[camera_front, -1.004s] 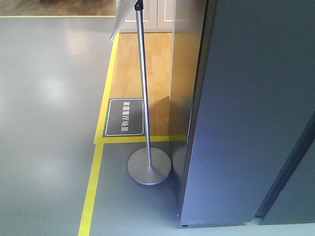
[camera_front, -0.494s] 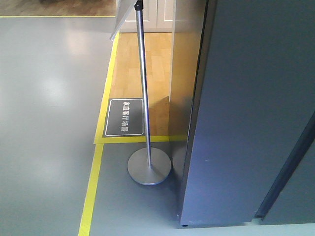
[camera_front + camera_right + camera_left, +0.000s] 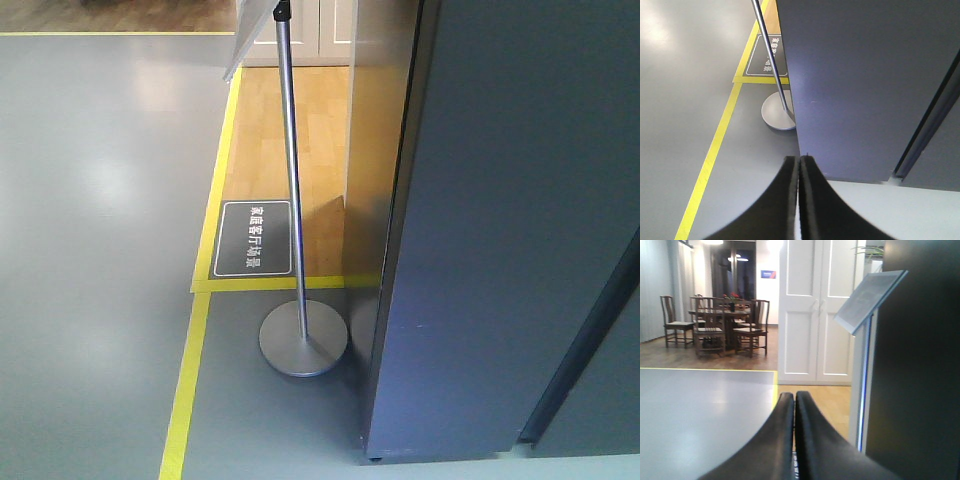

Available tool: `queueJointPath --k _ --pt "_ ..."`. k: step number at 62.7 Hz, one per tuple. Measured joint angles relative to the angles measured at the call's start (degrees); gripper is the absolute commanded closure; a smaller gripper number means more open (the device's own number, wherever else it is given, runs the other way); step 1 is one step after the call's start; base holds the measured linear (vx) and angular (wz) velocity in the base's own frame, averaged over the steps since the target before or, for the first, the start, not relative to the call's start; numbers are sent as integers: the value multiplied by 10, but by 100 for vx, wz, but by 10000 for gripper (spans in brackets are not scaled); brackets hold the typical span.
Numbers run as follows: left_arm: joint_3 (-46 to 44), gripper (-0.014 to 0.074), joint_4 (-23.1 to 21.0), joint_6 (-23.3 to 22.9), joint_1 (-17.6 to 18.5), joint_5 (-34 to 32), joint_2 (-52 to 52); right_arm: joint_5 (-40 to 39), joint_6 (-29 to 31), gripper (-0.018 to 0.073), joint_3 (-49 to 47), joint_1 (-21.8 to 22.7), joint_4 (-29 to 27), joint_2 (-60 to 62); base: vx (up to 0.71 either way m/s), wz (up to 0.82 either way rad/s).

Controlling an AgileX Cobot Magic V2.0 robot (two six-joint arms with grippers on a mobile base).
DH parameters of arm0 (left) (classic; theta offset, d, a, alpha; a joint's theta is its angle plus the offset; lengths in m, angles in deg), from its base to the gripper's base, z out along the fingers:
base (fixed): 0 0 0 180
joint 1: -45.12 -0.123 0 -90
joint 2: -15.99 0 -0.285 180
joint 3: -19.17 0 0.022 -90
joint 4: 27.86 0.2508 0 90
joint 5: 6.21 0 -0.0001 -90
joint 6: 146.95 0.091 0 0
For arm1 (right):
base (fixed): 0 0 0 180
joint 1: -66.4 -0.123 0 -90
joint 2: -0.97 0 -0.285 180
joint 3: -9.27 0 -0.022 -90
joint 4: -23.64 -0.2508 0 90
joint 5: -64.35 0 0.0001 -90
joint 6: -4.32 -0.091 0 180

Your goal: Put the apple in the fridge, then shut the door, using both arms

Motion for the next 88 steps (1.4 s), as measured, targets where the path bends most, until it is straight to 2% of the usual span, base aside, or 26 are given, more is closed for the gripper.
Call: queueJointPath --k 9,26,88 --pt "0 603 -1 1 -13 -1 0 0 0 566 0 0 0 0 0 0" --pt "0 603 -1 36 -13 -1 0 0 0 566 0 0 0 0 0 0" --pt "0 603 -2 36 -13 -1 0 0 0 566 0 0 0 0 0 0"
